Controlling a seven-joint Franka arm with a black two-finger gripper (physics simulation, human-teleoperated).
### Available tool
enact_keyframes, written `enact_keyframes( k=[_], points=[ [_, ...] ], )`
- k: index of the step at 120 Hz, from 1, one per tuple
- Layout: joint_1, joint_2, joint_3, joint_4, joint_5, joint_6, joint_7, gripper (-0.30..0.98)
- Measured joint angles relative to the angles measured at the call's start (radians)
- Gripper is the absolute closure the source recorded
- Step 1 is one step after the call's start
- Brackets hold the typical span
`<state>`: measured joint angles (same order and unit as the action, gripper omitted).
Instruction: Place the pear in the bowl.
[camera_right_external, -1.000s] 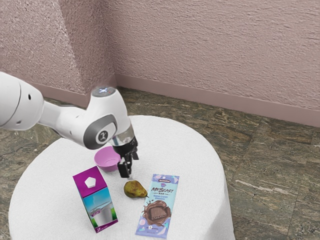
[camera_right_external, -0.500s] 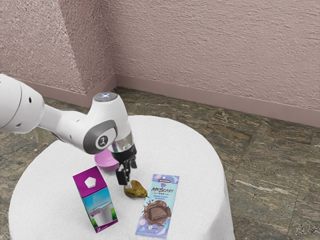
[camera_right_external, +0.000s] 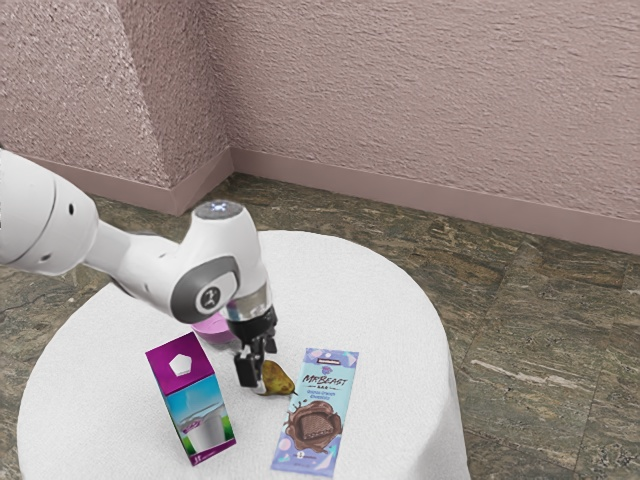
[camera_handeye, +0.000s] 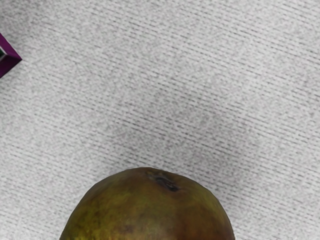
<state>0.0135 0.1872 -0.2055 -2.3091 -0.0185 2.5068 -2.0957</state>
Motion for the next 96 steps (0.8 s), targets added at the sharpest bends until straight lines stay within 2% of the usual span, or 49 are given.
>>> enact_keyframes(
  k=[96],
  points=[
    [0.000,0.038,-0.008,-0.001,0.004,0.043,-0.001,0.01]
  ],
)
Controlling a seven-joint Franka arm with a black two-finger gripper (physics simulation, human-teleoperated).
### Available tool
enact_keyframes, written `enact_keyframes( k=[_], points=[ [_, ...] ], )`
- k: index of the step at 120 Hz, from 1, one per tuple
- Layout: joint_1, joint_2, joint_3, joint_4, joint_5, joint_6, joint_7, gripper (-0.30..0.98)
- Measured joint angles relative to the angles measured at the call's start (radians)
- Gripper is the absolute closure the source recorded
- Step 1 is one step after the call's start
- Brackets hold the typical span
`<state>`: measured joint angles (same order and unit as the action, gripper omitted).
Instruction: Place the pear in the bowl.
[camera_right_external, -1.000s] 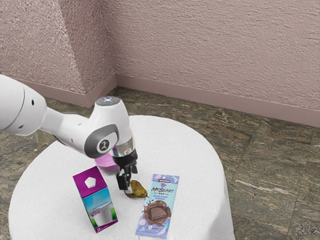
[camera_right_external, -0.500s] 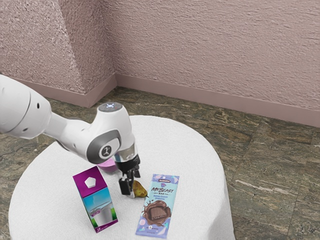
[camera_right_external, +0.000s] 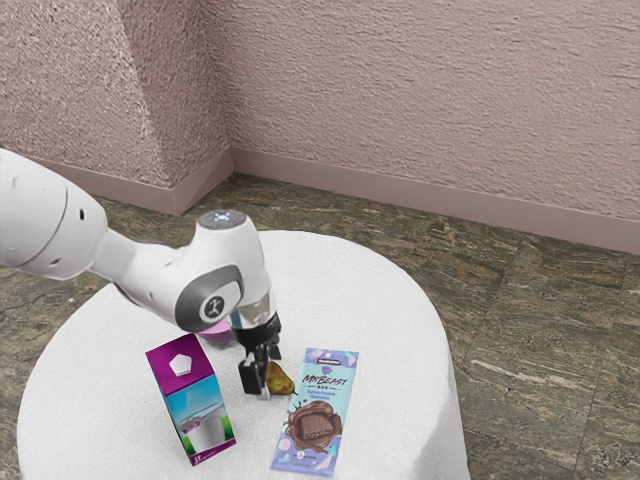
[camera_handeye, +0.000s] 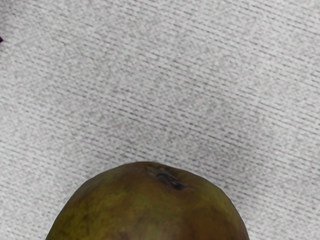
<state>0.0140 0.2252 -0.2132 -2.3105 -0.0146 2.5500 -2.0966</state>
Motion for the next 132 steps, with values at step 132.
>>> enact_keyframes(
  k=[132],
  points=[
    [0.001,-0.093,0.010,0.001,-0.002,-0.029,0.014,0.34]
  ],
)
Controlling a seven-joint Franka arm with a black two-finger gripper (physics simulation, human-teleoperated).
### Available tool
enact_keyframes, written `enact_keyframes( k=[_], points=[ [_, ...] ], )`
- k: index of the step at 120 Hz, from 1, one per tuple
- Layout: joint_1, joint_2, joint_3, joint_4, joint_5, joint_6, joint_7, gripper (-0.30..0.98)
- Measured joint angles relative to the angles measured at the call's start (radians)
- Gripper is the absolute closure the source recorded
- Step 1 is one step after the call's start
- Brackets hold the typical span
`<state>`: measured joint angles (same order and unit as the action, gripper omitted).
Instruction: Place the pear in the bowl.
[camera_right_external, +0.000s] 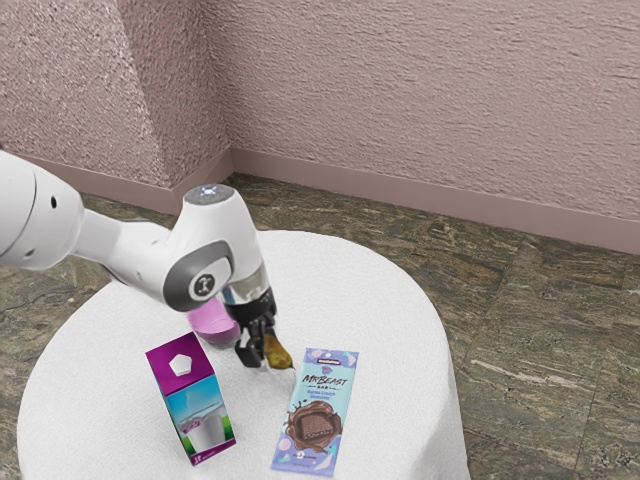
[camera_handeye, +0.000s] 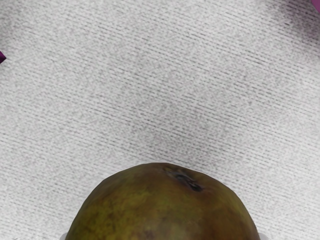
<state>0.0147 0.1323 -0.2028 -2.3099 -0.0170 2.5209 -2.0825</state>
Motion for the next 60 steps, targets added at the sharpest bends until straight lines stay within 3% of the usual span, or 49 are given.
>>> enact_keyframes(
  k=[60],
  points=[
    [0.008,-0.018,0.176,0.102,0.002,-0.109,0.183,0.31]
  ],
)
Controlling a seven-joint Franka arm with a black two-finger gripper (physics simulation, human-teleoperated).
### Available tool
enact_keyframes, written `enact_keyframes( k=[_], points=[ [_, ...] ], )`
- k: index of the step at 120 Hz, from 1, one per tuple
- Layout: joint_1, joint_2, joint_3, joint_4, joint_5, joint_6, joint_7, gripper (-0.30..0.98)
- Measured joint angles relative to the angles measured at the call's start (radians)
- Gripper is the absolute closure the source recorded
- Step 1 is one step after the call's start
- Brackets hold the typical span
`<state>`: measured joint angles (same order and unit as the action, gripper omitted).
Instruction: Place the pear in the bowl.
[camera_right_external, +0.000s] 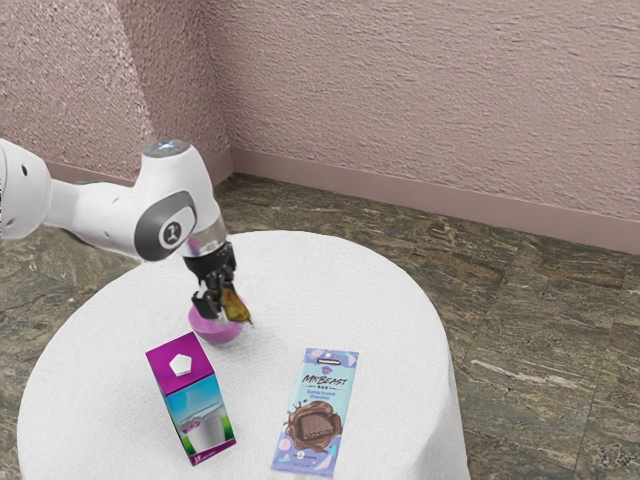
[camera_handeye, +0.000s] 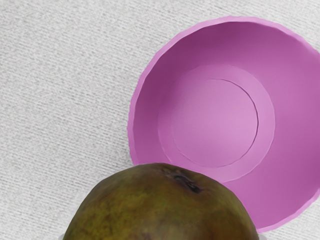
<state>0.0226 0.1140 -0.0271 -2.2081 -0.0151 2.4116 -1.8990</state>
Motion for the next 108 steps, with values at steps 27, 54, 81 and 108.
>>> enact_keyframes(
  k=[27,54,81,108],
  points=[
    [-0.004,0.072,0.079,0.089,0.001,-0.047,0.079,0.31],
    [-0.004,0.179,0.100,0.183,0.001,-0.062,0.142,0.32],
    [-0.004,0.195,0.096,0.188,-0.001,-0.043,0.186,0.16],
    [-0.005,0.171,0.092,0.179,-0.003,-0.032,0.221,0.06]
  ],
)
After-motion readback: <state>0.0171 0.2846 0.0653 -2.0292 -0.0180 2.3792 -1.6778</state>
